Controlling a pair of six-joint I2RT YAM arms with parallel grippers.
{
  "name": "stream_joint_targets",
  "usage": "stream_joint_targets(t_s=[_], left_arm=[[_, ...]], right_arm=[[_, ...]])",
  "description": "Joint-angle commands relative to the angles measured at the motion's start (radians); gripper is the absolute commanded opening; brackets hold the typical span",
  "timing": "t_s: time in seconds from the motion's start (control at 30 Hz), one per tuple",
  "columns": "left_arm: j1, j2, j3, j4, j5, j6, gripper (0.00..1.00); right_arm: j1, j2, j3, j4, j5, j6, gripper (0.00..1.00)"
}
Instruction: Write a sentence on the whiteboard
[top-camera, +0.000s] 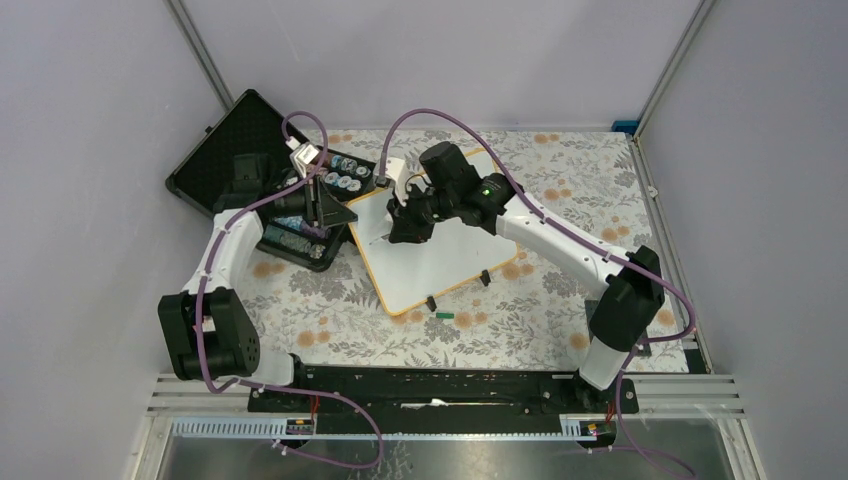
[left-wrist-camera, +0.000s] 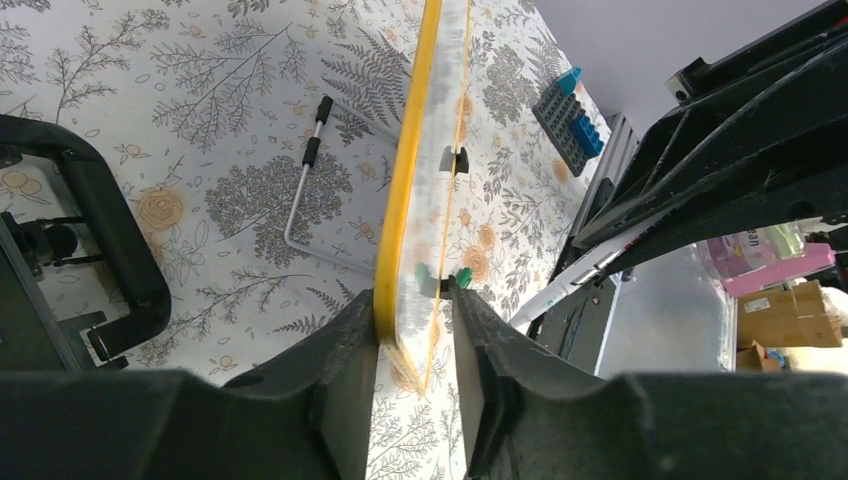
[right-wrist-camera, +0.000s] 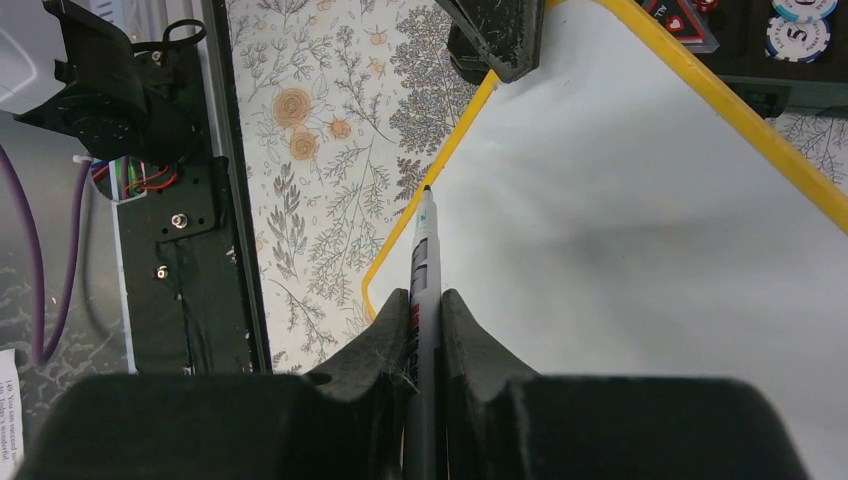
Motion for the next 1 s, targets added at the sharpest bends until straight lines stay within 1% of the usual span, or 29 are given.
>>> stream_joint_targets(t_s=[0.0,0.07,0.27,0.5,0.67,0.8,0.97], left_arm=[[-0.010,-0.013,0.013,0.048,0.002,0.006,0.30],[-0.011,-0.013,0.014,0.048,-0.007,0.006,0.25],[-0.018,-0.017,0.009,0.048,-0.021,0.010,0.19],[-0.022,-0.023,0.004,0.047,-0.043,0.016,0.06],[-0.024,-0.026,0.005,0.048,-0.057,0.017,0.03],[-0.026,-0.032,0.002,0.048,-0.062,0.018,0.00],[-0.027,-0.039,0.000,0.049,-0.065,0.020,0.00]], right_arm=[[0.013,-0.023,0.019,0.034,-0.006,0.001,0.00],[0.016,-0.021,0.020,0.030,-0.011,-0.002,0.00],[0.027,-0.018,0.029,0.011,-0.017,-0.007,0.00],[0.042,-0.008,0.036,0.008,-0.007,-0.014,0.00],[0.066,0.004,0.073,-0.028,-0.005,-0.014,0.00],[0.077,0.007,0.066,-0.031,0.014,-0.022,0.00],[0.077,0.021,0.072,-0.019,0.118,-0.026,0.00]])
